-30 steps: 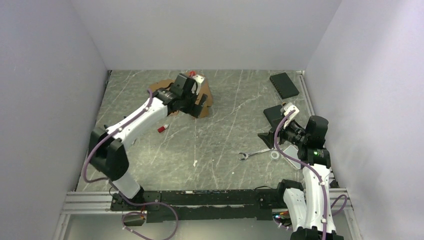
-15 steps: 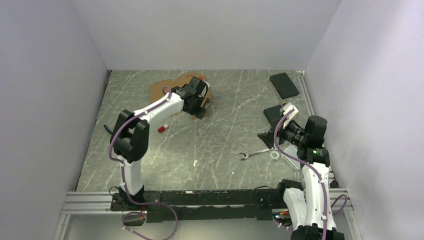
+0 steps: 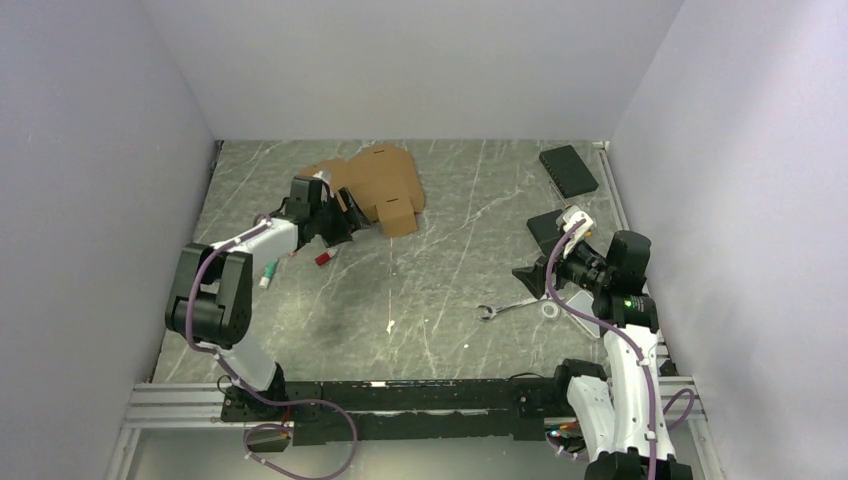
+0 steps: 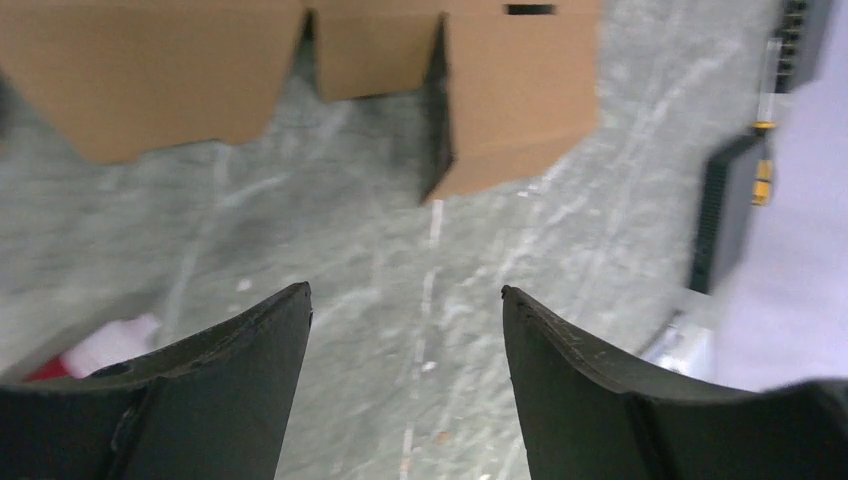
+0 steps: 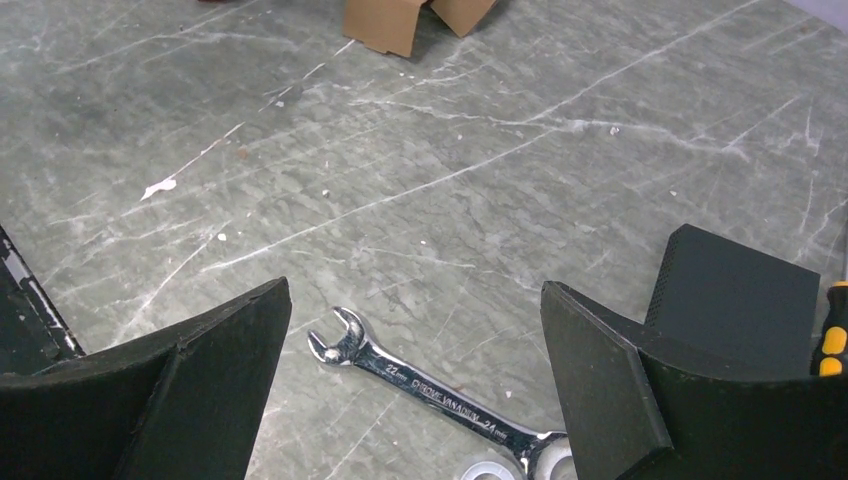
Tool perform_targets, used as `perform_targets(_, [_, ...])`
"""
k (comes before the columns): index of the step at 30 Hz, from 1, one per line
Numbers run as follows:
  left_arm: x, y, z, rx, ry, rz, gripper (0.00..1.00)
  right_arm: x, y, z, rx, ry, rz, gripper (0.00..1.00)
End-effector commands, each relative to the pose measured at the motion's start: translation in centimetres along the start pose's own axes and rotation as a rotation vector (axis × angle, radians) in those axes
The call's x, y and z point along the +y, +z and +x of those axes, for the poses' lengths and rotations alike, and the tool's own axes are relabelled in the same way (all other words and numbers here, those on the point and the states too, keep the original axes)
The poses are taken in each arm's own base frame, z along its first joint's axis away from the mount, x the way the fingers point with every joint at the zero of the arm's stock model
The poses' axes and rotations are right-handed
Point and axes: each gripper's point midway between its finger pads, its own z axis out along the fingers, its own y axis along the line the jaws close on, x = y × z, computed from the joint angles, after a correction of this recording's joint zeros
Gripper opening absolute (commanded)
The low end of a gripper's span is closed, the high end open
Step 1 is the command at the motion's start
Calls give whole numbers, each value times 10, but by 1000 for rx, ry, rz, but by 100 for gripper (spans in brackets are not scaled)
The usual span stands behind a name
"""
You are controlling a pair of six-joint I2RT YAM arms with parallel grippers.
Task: Fold the paper box
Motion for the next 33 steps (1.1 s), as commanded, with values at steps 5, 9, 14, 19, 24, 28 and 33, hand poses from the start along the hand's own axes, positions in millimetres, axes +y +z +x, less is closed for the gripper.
perform_targets(5, [-63,10,-32,-55,-115,414,69,-1,2,-5,-24,-48,-10,100])
perform_targets(9, [-59,30,-33,-23,-165,422,66,0,3,-5,-25,-48,-13,100])
perform_targets(14, [-49,48,-31,-5,-212,385,64,0,3,-5,-24,-48,-15,100])
perform_targets(19, [-49,59,-33,11,-234,391,59,1,3,-5,-24,-51,-18,100])
perform_targets(24, [-51,70,-32,35,-281,432,49,1,3,-4,-23,-52,-17,100])
perform_targets(28, [-54,77,-33,45,-306,456,46,1,3,-3,-22,-52,-17,100])
perform_targets(33, [-60,80,-37,54,-311,483,35,1,4,-3,-21,-52,-18,100])
